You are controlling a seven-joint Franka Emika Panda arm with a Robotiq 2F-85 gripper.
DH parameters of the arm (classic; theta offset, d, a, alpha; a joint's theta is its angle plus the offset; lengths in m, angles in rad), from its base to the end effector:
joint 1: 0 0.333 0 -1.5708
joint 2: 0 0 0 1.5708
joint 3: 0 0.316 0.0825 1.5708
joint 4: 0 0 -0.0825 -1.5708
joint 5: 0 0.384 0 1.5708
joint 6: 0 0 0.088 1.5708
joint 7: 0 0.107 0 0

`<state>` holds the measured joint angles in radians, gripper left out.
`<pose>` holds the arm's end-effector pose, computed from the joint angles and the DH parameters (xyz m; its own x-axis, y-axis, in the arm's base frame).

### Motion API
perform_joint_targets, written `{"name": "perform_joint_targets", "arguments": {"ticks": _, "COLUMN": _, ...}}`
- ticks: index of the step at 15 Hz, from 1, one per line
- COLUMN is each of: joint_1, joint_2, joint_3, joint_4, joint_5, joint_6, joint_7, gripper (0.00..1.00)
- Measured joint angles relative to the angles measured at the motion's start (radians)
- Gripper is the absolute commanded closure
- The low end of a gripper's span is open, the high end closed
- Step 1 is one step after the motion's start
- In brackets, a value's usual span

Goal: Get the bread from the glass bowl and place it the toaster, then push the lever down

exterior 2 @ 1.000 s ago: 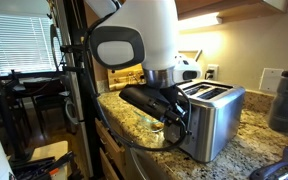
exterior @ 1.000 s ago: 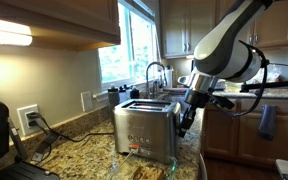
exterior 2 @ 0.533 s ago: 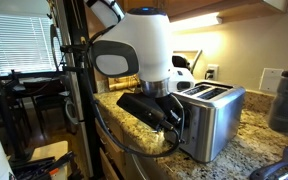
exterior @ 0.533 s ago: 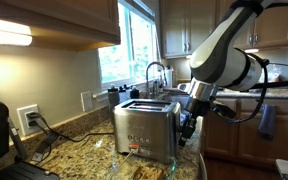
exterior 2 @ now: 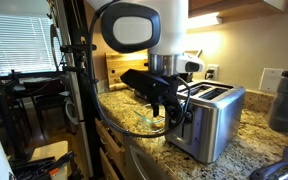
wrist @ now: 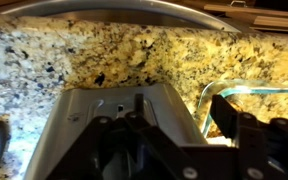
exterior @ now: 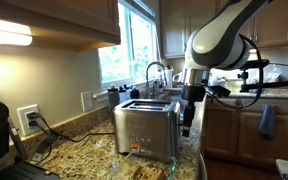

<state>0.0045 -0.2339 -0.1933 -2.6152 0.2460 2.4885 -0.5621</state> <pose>0.4228 -0.0800 0.3392 0.9690 0.1716 0.1777 0.1970 -0.9709 -0.1364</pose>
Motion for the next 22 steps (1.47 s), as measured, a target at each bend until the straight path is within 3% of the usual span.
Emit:
{"name": "perform_joint_targets", "arguments": {"ticks": 7, "joint_1": -0.041, "joint_2": -0.095, "joint_3": 0.001, "joint_4": 0.139, "joint_5": -0.082, "joint_6": -0.246, "joint_7": 0.084, "gripper": 0.0}}
{"name": "perform_joint_targets", "arguments": {"ticks": 16, "joint_1": -0.041, "joint_2": -0.102, "joint_3": 0.001, "joint_4": 0.15, "joint_5": -0.08, "joint_6": -0.259, "joint_7": 0.083, "gripper": 0.0}}
{"name": "perform_joint_targets", "arguments": {"ticks": 20, "joint_1": -0.041, "joint_2": -0.099, "joint_3": -0.002, "joint_4": 0.143, "joint_5": -0.082, "joint_6": -0.212, "joint_7": 0.069, "gripper": 0.0}}
{"name": "perform_joint_targets", "arguments": {"ticks": 21, "joint_1": -0.042, "joint_2": -0.099, "joint_3": -0.004, "joint_4": 0.137, "joint_5": -0.084, "joint_6": -0.19, "joint_7": 0.064, "gripper": 0.02}}
{"name": "perform_joint_targets", "arguments": {"ticks": 22, "joint_1": -0.044, "joint_2": -0.099, "joint_3": -0.008, "joint_4": 0.128, "joint_5": -0.091, "joint_6": -0.167, "joint_7": 0.058, "gripper": 0.26}}
